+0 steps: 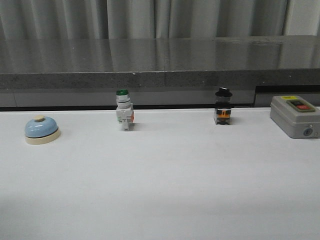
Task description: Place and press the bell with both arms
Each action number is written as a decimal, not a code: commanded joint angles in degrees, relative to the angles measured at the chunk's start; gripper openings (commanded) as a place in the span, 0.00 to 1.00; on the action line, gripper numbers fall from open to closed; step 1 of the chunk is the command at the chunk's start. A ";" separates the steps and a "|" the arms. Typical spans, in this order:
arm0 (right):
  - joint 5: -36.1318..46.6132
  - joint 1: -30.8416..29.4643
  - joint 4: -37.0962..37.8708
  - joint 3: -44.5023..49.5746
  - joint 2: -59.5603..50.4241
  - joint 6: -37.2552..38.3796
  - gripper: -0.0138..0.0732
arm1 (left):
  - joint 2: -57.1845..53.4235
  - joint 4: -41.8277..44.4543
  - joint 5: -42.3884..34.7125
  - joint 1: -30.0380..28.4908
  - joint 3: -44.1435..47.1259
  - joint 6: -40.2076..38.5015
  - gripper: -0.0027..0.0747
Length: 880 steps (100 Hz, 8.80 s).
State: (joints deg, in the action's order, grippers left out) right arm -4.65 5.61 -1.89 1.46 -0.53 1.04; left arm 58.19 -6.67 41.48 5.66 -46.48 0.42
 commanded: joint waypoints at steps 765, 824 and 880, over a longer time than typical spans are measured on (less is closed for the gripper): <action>4.96 0.03 0.53 -0.76 -1.16 -0.16 0.09 | -29.47 -0.39 -19.40 7.68 12.09 0.39 0.01; 4.96 0.03 0.53 -0.76 -1.16 -0.16 0.09 | -29.47 -0.39 -19.70 7.68 12.09 0.39 0.01; 4.96 0.03 0.53 -0.76 -1.16 -0.16 0.09 | -40.07 7.16 -43.58 7.68 31.20 0.39 0.01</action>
State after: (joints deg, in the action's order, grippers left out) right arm -4.65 5.61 -1.70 1.46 -0.53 1.04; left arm 20.32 0.00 5.44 13.39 -17.59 1.39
